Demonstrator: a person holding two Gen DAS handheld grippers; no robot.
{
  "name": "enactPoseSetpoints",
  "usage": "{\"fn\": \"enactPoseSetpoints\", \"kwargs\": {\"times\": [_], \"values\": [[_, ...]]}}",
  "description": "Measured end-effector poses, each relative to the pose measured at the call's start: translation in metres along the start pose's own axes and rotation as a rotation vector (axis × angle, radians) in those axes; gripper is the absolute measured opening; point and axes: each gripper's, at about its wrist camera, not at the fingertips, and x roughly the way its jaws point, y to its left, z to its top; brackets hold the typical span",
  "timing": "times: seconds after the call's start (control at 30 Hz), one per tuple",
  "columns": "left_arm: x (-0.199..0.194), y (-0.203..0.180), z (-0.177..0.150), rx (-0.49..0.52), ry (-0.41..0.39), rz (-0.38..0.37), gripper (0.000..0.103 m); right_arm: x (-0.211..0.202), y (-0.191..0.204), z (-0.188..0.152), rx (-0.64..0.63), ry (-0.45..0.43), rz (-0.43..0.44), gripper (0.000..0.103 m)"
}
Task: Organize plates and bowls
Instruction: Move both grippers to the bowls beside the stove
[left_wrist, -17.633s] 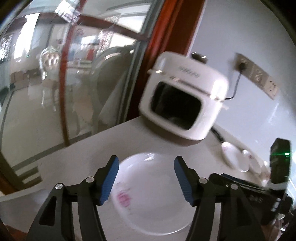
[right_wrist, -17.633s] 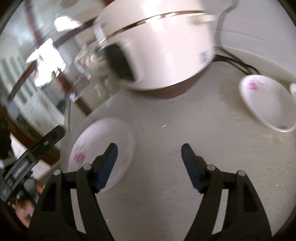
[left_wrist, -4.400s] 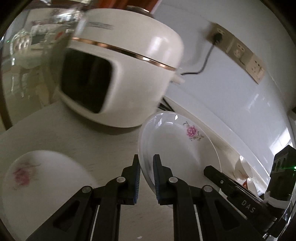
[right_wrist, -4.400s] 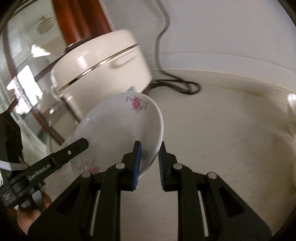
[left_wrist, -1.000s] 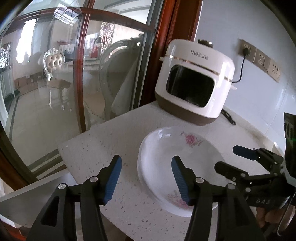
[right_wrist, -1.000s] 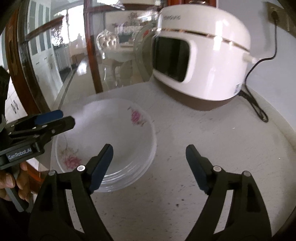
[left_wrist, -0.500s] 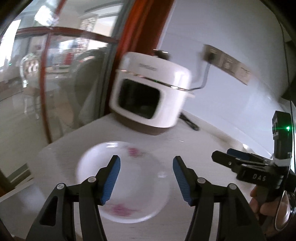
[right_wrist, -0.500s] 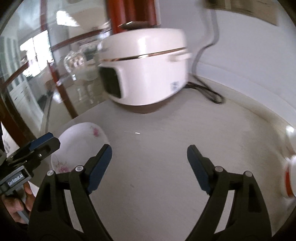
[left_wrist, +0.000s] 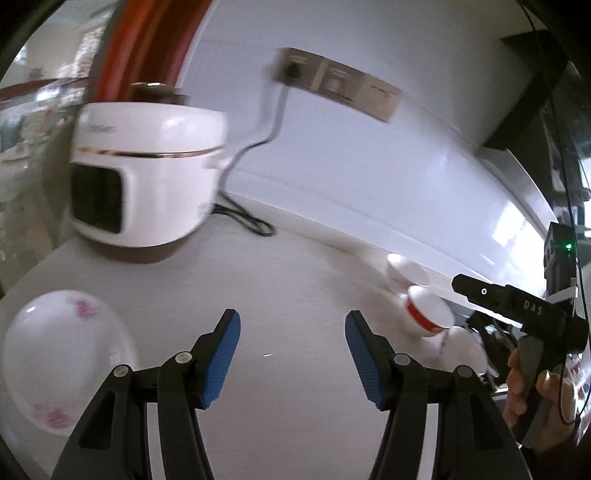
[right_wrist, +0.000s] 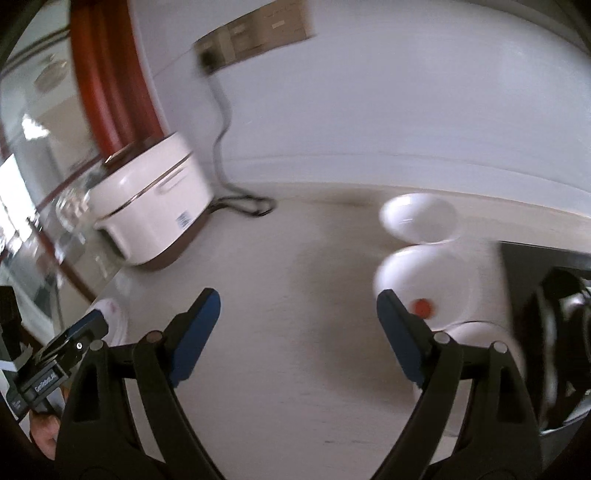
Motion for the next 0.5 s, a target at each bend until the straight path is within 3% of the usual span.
{"fn": "enactPoseSetpoints", "kwargs": {"times": [0.23, 0.37, 0.5], "values": [[0.024, -0.055, 0.019, 0.049, 0.003, -0.084, 0.060, -0.021, -0.074, 0.013, 0.140, -0.052, -0.076, 0.090], [0.043, -0.079, 0.031, 0.036, -0.004, -0.119, 0.060, -0.008, -0.099, 0.022, 0.203, -0.045, -0.072, 0.091], [0.081, -0.106, 0.039, 0.011, 0.036, -0.223, 0.060, 0.010, -0.117, 0.024, 0.212, -0.033, -0.075, 0.091]]}}
